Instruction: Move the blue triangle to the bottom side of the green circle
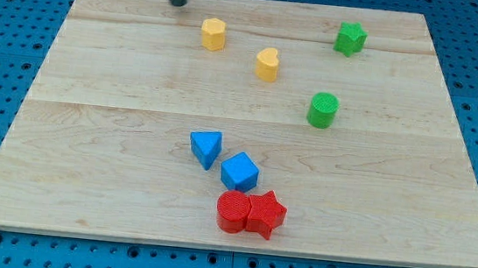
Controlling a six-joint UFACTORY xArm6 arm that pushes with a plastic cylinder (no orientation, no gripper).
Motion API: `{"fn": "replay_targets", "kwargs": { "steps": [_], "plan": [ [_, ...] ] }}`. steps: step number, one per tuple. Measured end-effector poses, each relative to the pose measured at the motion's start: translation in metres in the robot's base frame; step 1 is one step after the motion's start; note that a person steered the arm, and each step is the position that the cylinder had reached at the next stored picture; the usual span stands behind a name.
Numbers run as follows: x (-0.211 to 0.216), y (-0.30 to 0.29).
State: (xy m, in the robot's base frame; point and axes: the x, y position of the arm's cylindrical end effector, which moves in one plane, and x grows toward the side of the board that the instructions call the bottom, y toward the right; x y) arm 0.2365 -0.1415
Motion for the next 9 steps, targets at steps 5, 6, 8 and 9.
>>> {"fn": "replay_targets", "kwargs": {
  "steps": [5, 6, 8, 9],
  "plan": [
    [0.264, 0.072],
    [0.262, 0.080],
    [0.260, 0.138],
    [0.260, 0.128]
  ]
}}
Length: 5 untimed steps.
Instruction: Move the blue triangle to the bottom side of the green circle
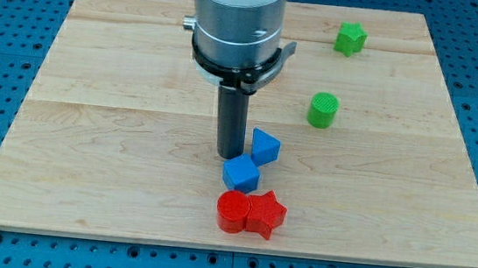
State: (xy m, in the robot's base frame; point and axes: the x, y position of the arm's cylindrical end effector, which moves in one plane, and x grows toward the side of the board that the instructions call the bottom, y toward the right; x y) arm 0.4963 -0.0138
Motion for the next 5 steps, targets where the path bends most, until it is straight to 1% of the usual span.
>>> {"fn": "replay_targets", "kwargs": {
  "steps": [1, 4, 5],
  "plan": [
    [-0.002, 0.004],
    [0.000, 0.068],
    [0.006, 0.100]
  ]
}}
